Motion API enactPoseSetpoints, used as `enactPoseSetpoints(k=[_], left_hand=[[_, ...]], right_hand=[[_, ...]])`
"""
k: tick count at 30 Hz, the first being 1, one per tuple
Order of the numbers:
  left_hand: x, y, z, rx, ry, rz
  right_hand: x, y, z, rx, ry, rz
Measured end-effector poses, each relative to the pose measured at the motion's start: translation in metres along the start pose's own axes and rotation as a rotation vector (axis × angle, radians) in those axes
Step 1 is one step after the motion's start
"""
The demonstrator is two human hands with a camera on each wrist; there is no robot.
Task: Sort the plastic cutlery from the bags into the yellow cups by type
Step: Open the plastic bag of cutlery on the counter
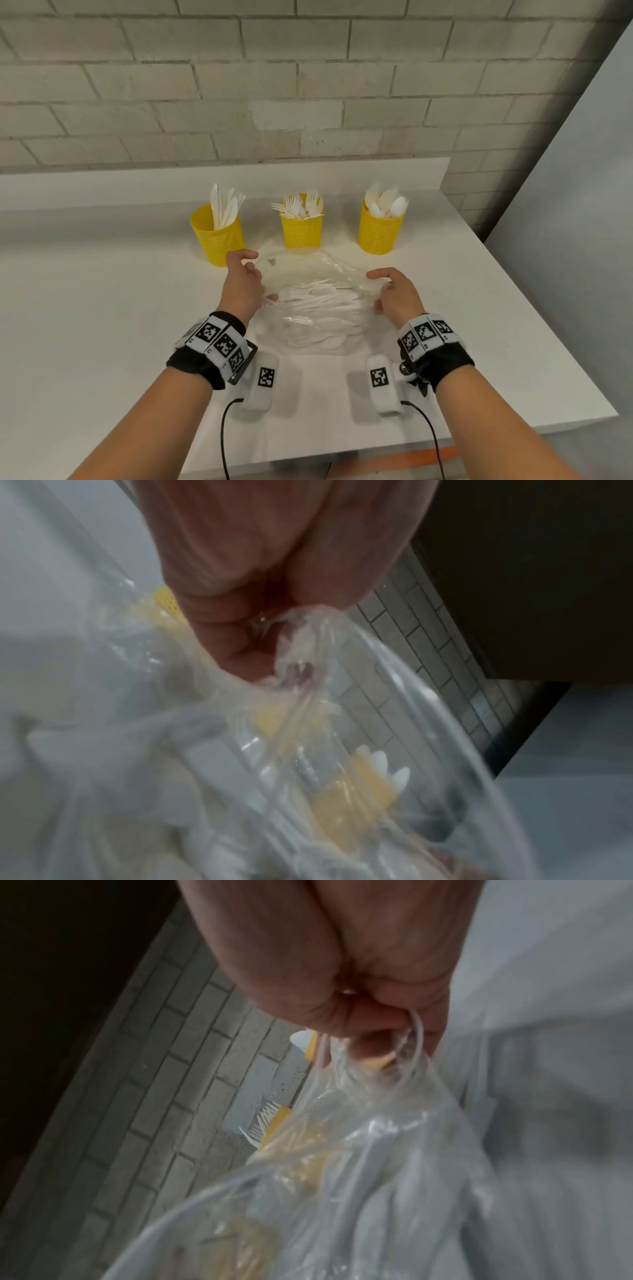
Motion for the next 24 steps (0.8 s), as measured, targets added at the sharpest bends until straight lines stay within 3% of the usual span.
enactPoseSetpoints(k=[3, 5, 8, 10, 12, 15, 18, 21, 24], left_hand=[[-0.003, -0.003, 0.007, 0.066, -0.034, -0.049], [-0.004, -0.007, 0.012, 0.206, -0.120, -0.020], [-0.004, -0.011, 0.007, 0.430, -0.142, 0.060], [-0.003, -0.009, 0.000, 0.544, -0.149, 0.114], [-0.001, -0.007, -0.010, 0.636, -0.087, 0.188], [-0.002, 0.001, -0.028, 0.779, 0.121, 0.314], [-0.003, 0.009, -0.031, 0.743, 0.056, 0.335], [-0.005, 0.013, -0.024, 0.639, -0.034, 0.281], [-0.004, 0.018, -0.022, 0.584, 0.023, 0.301]], right_hand=[[-0.001, 0.004, 0.007, 0.177, -0.086, 0.100], [0.000, 0.011, 0.010, 0.098, -0.135, 0.138], [0.002, 0.018, 0.000, -0.111, -0.021, 0.167], [0.008, 0.020, -0.009, -0.120, 0.070, 0.173], [0.012, 0.019, -0.017, -0.120, 0.109, 0.199], [0.015, 0.012, -0.032, -0.255, 0.109, 0.136], [0.011, -0.005, -0.049, -0.492, 0.140, -0.024], [0.009, -0.013, -0.047, -0.472, 0.056, -0.072], [0.008, -0.019, -0.047, -0.462, 0.041, -0.146]])
Point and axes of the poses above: each hand's wrist, its own x-axis towards the middle knuckle, its own z-axis out of the palm, y = z × x, the point moved 5 cm from there along x, towards the middle knuckle, and after that the axes turned 1 degree about z, right-handed, at the moved point
